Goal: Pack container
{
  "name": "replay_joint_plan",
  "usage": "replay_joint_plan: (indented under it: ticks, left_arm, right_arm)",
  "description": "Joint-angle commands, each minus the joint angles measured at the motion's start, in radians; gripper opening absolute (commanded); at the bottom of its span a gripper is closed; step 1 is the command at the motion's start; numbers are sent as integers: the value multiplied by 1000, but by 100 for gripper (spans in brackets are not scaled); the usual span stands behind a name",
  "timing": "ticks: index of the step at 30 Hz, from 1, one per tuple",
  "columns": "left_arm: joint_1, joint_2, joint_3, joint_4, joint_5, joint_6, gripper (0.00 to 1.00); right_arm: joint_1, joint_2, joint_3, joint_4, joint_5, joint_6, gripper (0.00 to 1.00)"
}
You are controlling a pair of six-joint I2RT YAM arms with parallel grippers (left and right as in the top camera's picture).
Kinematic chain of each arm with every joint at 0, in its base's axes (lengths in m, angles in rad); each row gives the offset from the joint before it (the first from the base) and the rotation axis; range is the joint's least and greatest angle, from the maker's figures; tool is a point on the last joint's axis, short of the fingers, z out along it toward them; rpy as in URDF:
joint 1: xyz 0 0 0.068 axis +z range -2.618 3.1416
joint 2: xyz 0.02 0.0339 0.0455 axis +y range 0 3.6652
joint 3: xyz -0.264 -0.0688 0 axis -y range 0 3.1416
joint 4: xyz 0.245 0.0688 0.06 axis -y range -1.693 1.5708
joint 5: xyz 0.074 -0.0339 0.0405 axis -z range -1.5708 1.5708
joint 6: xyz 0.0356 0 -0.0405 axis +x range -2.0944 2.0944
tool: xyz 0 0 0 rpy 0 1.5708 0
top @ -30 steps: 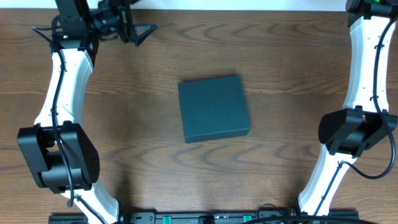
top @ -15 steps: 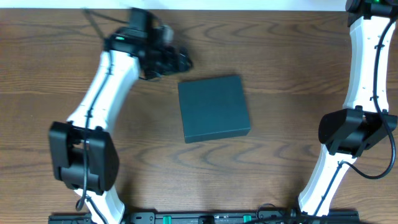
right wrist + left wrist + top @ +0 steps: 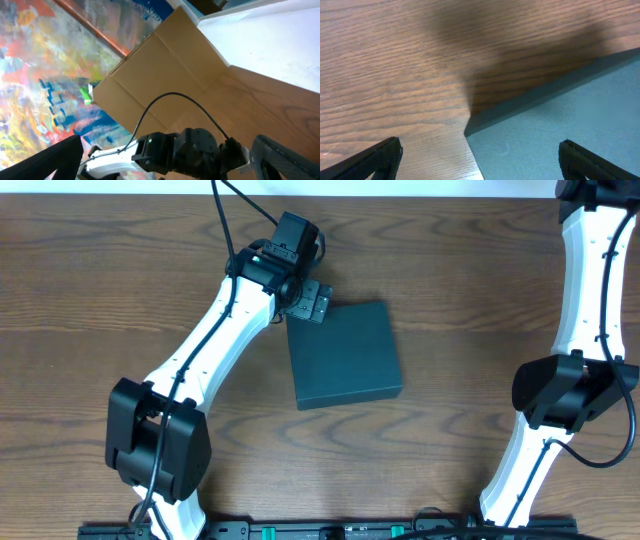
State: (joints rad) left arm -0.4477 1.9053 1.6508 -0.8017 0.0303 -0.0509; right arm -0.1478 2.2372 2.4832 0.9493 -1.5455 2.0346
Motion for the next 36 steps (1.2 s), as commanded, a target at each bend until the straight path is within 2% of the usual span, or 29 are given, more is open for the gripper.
replay_joint_plan:
  ticks: [1, 2, 3, 4, 5, 6, 9, 15, 24, 36]
  left_arm:
    - [-15, -26, 12, -2, 151, -6, 99]
    - [-15, -26, 12, -2, 177, -6, 85]
    - [-15, -26, 12, -1, 196, -6, 56]
    - [-15, -26, 12, -2, 199, -7, 23]
    - [-15, -26, 12, -2, 199, -6, 12]
    - [-15, -26, 12, -5, 202, -8, 6]
    - [-26, -26, 12, -21, 253, -54, 6]
    - [-75, -26, 8, -74, 238, -163, 6]
    - [-149, -24, -9, -119, 136, -198, 6]
    - [-158, 39, -91, -82, 133, -198, 5]
  right_arm:
    - [5, -21, 8, 11, -11, -8, 99]
    - [5, -21, 8, 11, -11, -8, 99]
    - [4, -21, 8, 11, -11, -8, 99]
    - [5, -21, 8, 11, -12, -8, 99]
    - [5, -21, 8, 11, -11, -8, 99]
    - [5, -21, 8, 11, -12, -8, 99]
    - [5, -21, 8, 11, -11, -8, 99]
    - [5, -21, 8, 10, -11, -8, 99]
    - [5, -21, 8, 10, -11, -8, 99]
    - [5, -21, 8, 10, -11, -8, 99]
